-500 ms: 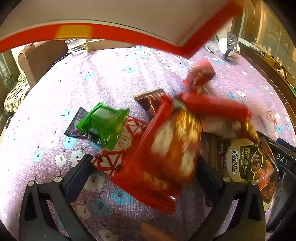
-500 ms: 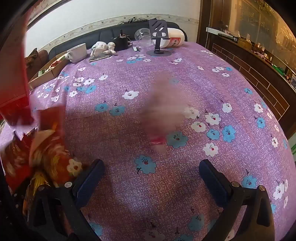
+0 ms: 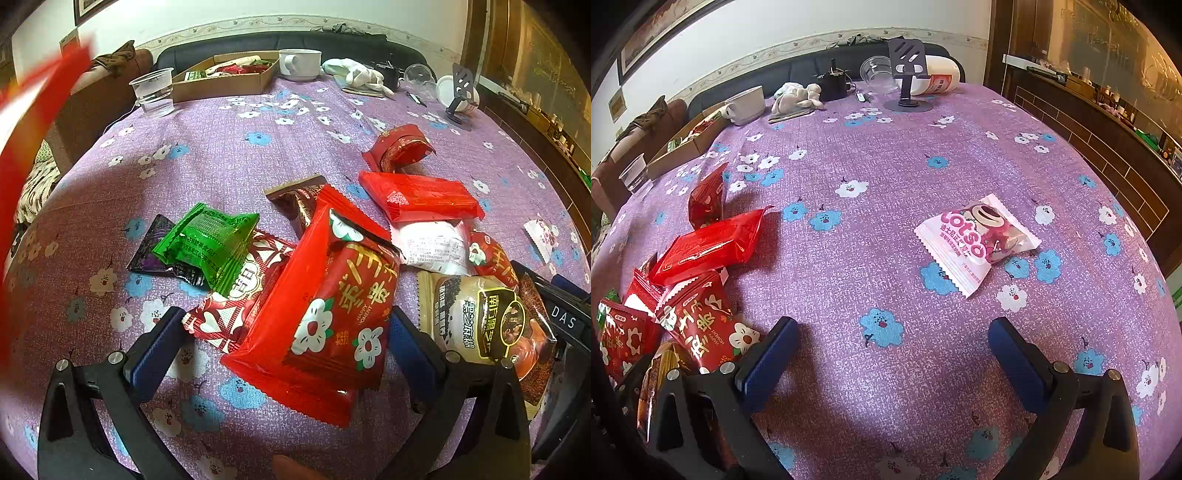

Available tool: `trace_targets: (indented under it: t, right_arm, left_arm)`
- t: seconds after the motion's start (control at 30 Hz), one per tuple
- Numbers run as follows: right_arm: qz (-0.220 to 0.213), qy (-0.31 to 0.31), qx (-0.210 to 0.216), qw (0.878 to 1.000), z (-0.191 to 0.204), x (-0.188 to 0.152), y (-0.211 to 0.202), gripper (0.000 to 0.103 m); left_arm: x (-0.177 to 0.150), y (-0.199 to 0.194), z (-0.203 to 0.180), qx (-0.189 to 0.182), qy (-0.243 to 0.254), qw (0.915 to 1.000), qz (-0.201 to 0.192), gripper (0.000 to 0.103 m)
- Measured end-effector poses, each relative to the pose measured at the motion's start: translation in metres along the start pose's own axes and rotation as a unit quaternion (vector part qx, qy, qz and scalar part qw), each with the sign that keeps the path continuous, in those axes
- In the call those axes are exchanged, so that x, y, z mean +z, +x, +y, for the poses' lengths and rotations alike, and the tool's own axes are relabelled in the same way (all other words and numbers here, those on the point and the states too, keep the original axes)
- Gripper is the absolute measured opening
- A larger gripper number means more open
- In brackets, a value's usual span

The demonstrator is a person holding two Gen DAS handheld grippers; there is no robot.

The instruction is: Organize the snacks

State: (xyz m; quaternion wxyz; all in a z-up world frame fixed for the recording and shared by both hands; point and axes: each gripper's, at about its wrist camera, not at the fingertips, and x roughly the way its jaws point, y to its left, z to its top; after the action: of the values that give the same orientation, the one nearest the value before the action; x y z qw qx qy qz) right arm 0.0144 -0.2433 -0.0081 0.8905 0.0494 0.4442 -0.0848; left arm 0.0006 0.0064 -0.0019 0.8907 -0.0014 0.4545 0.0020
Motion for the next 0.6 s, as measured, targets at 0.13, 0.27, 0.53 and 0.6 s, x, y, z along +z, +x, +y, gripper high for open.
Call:
trace_targets:
  t: [0.13, 0.27, 0.53, 0.6]
  right_arm:
    - [0.000, 0.000, 0.000, 1.000, 0.0001, -0.0001, 0.0000, 0.103]
    - [0.000, 0.000, 0.000, 1.000, 0.0001, -0.0001, -0.0001, 0.103]
    - [0.000, 0.000, 0.000, 1.000, 0.0004, -0.0001, 0.0000, 0.103]
    - [0.000, 0.000, 0.000, 1.000, 0.0003, -0.0001, -0.0001, 0.103]
  left_arm:
    - [-0.0004, -0.0001, 0.0004, 0.000, 0.000, 1.0000, 0.000, 0.103]
    - [-0.0004, -0.0002, 0.0005, 0.000, 0.000, 1.0000, 0.000, 0.103]
    - [-0.0004, -0.0002, 0.0005, 0.000, 0.000, 1.0000, 0.000, 0.103]
    - [-0.0004, 0.0000, 0.0009, 0.000, 0.000, 1.0000, 0.000, 0.103]
